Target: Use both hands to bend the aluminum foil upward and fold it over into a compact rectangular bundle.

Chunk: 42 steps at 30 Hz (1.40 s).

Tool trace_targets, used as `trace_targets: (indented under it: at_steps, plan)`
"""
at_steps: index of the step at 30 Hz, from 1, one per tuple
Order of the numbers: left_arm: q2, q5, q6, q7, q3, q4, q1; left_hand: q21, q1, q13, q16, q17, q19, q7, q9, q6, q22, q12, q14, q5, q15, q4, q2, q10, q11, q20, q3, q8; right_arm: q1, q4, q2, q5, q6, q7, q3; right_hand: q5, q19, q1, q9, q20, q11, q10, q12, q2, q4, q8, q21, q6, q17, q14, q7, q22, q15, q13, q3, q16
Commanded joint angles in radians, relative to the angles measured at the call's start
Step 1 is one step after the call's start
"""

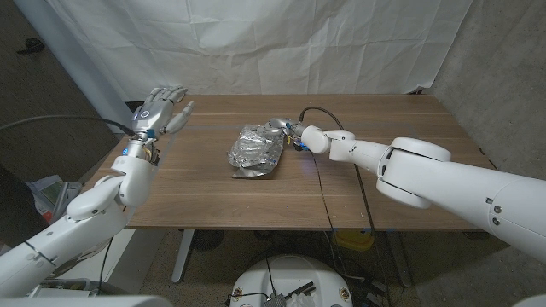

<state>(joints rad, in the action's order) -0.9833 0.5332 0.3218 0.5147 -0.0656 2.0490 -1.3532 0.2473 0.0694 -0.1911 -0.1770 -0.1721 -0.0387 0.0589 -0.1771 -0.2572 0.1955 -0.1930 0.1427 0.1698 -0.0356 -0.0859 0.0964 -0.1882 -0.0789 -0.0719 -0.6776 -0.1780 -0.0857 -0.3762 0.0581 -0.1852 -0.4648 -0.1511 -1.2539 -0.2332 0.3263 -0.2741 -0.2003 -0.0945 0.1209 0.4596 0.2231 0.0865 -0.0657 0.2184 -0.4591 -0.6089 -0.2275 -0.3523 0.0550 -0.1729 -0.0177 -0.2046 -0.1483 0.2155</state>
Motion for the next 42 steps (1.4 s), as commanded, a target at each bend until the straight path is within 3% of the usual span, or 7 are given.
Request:
trace_targets:
  at_steps: [1,9,16,22,30,42]
  plan:
    - [0.0,-0.005,-0.017,-0.004,-0.013,-0.014,0.019,-0.002,-0.004,-0.001,-0.005,-0.003,0.004,0.004,0.0,-0.001,0.003,-0.009,-0.005,0.005,-0.022,-0.004,0.006,0.002,-0.001,-0.001,0.001,-0.004,-0.018,-0.03,0.043,-0.004,-0.174,-0.058,0.054,-0.006,0.003,-0.001,0.001,0.002,-0.004,0.006,-0.001,-0.001,0.008,-0.001,0.005,0.002,-0.001,-0.002,-0.003,-0.001,0.003,-0.003,0.0,0.004]
    - [-0.003,-0.011,-0.025,-0.002,-0.014,-0.017,0.017,-0.002,-0.005,-0.001,-0.005,-0.003,0.004,0.005,0.0,0.0,0.003,-0.01,-0.005,0.005,-0.023,-0.005,0.007,0.001,-0.001,0.0,0.0,-0.004,-0.051,-0.121,0.096,-0.016,-0.233,-0.066,0.121,-0.008,0.001,-0.003,0.001,0.0,-0.005,-0.003,-0.006,-0.001,0.011,-0.006,0.011,0.014,0.001,0.001,-0.008,-0.001,0.002,-0.002,-0.001,0.002]
    - [-0.006,-0.015,-0.042,0.006,-0.005,-0.019,0.006,-0.002,-0.006,-0.001,-0.005,-0.003,0.005,0.007,0.0,0.002,0.003,-0.009,-0.004,0.006,-0.023,-0.005,0.007,0.003,-0.001,-0.001,0.0,-0.004,-0.118,-0.315,0.182,-0.024,-0.179,-0.04,0.2,-0.009,0.0,-0.004,0.001,-0.002,-0.005,-0.009,-0.009,-0.001,0.013,-0.01,0.015,0.023,0.003,0.004,-0.013,-0.001,0.0,-0.003,-0.003,0.0]
    - [-0.008,-0.024,-0.066,0.008,0.003,-0.027,-0.001,-0.003,-0.007,-0.001,-0.005,-0.003,0.005,0.007,0.0,0.002,0.003,-0.009,-0.006,0.006,-0.022,-0.006,0.008,0.003,-0.002,-0.001,-0.001,-0.004,-0.171,-0.441,0.226,-0.02,-0.133,-0.015,0.267,-0.01,0.0,-0.004,0.001,-0.002,-0.005,-0.014,-0.011,-0.001,0.015,-0.012,0.018,0.029,0.004,0.009,-0.015,-0.001,0.0,-0.003,-0.003,-0.002]
    - [-0.015,-0.031,-0.103,0.012,0.018,-0.041,-0.014,-0.003,-0.007,-0.001,-0.005,-0.003,0.005,0.007,0.0,0.002,0.003,-0.009,-0.006,0.006,-0.022,-0.006,0.009,0.004,-0.001,-0.002,-0.001,-0.004,-0.228,-0.565,0.259,-0.024,-0.09,-0.017,0.341,-0.01,-0.001,-0.005,0.001,-0.002,-0.004,-0.018,-0.013,-0.001,0.016,-0.013,0.021,0.031,0.006,0.011,-0.015,-0.001,-0.003,-0.003,-0.005,-0.003]
    - [-0.013,-0.078,-0.219,0.022,0.039,-0.109,-0.008,-0.002,-0.008,-0.001,-0.005,-0.002,0.002,0.007,0.0,0.006,0.003,-0.009,-0.007,0.006,-0.022,-0.006,0.009,0.005,-0.001,0.0,-0.002,-0.003,-0.291,-0.651,0.266,0.02,-0.042,-0.017,0.425,-0.011,-0.001,-0.009,0.001,-0.004,-0.004,-0.019,-0.014,0.0,0.021,-0.013,0.026,0.031,0.008,0.013,-0.013,-0.002,-0.003,-0.003,-0.007,-0.005]
